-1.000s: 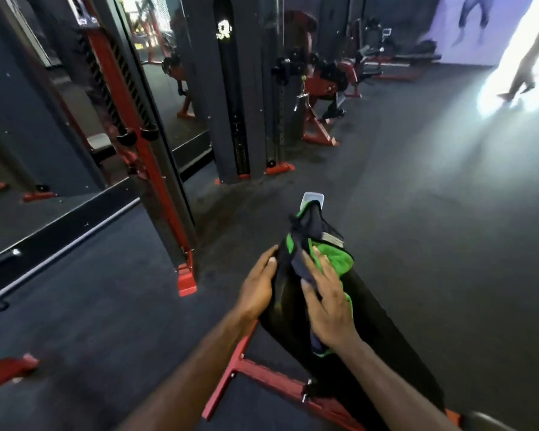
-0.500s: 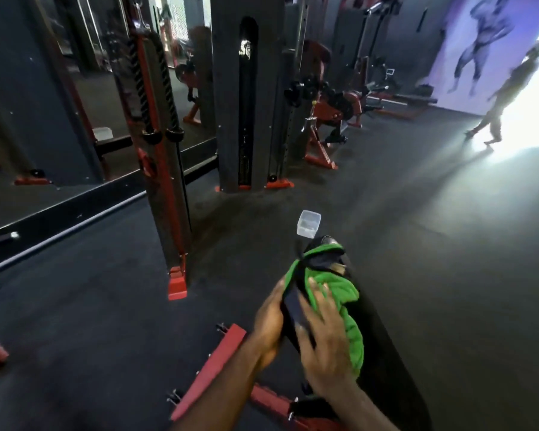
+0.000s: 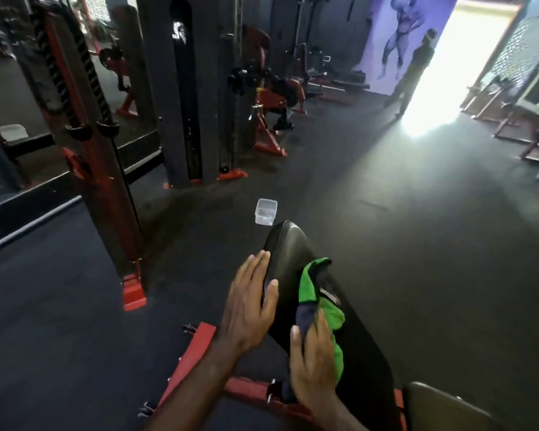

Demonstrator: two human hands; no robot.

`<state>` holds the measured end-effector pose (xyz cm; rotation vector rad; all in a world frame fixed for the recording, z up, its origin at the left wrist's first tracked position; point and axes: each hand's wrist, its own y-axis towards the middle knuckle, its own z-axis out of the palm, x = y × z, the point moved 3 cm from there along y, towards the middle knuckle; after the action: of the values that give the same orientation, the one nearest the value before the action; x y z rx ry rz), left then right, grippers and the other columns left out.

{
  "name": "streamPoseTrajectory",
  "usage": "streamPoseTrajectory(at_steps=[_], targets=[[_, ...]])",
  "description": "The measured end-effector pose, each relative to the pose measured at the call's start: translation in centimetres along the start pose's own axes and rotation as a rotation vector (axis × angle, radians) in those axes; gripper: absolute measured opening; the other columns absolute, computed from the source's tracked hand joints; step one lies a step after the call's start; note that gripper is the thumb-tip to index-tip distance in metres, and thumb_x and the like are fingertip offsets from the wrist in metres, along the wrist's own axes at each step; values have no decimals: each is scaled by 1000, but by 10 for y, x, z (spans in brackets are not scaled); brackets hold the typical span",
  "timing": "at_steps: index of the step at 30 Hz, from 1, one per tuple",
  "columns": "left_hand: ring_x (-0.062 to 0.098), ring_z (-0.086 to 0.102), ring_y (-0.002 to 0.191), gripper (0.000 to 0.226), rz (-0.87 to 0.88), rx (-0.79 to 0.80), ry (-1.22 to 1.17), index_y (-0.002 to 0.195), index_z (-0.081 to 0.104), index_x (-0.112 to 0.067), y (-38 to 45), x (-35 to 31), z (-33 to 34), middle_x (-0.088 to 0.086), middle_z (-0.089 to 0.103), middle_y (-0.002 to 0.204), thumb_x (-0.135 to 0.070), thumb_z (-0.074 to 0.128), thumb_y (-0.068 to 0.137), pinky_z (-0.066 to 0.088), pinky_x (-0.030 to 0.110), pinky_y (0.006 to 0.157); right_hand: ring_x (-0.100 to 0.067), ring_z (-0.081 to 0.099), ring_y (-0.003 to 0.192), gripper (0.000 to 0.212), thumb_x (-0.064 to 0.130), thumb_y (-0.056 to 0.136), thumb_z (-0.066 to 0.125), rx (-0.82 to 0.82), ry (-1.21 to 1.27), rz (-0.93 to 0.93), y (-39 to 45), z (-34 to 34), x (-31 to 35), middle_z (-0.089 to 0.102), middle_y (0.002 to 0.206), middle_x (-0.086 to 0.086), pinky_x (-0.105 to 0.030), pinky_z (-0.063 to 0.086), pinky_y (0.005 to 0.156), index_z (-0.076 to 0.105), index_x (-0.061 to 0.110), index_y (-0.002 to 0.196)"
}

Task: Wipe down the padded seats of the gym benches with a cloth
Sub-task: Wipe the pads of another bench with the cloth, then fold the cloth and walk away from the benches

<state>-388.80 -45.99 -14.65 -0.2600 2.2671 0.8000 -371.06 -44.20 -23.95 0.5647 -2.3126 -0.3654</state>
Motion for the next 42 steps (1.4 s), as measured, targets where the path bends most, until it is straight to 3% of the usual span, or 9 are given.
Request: streamPoseTrajectory(at_steps=[6,10,15,20,27,32,34,37,42], targets=[[21,27,154,68,164,27,90,150,50,-16,-11,-21,5,1,36,164,-30,69,87,24,39,125,-26,41,148,61,51,110,30,-21,85,-32,4,-13,17,44,159,-15,-46,38,117,33,12,157],[24,39,148,44,184,32,242,121,72,-27,-23,-45,15,-3,51,153,-28,74,77,20,46,125,-23,49,141,56,52,107,35,15,133,176,4,-13,5,50,154,-5,-48,46,112,39,23,155],[28,46,142,36,182,28,311,109,75,-25,-24,-56,20,4,59,144,-20,80,74,22,46,122,-13,25,155,57,41,108,36,109,108,-1,-17,-29,-4,34,165,-2,-34,25,125,33,20,161],[28,56,131,36,278,310,350,111,75,-20,-43,-79,60,5,66,131,-24,78,76,36,45,117,-14,48,140,45,37,106,42,196,175,392,-22,-42,-52,55,149,2,-34,39,116,51,27,149],[28,63,120,44,190,663,436,123,70,-20,-74,-90,123,5,70,126,-43,65,86,48,45,102,-3,67,98,34,50,105,44,99,360,579,-42,-109,-92,73,104,8,-34,54,86,66,25,113],[27,66,110,44,-48,920,173,113,63,-27,-104,-129,166,3,70,117,-62,40,100,52,41,89,-2,64,74,24,54,92,55,-43,491,676,-58,-163,-119,69,73,13,-42,51,75,69,39,79],[26,65,113,45,-370,1018,-133,119,66,-25,-117,-162,181,5,70,122,-60,43,103,50,38,91,-2,60,71,28,51,90,60,-118,554,718,-66,-189,-131,66,67,14,-40,48,74,70,35,69],[32,71,104,56,-962,1019,-626,115,73,-11,-138,-215,202,16,76,109,-59,53,97,55,43,93,-8,70,103,33,52,97,57,-141,747,854,-86,-223,-160,79,95,11,-39,49,104,83,36,85],[28,75,100,31,-870,1034,-724,123,70,-13,-168,-281,251,13,78,106,-31,65,99,58,39,85,-13,71,110,36,45,94,55,-92,602,696,-109,-296,-203,79,107,4,-39,52,102,81,23,106]])
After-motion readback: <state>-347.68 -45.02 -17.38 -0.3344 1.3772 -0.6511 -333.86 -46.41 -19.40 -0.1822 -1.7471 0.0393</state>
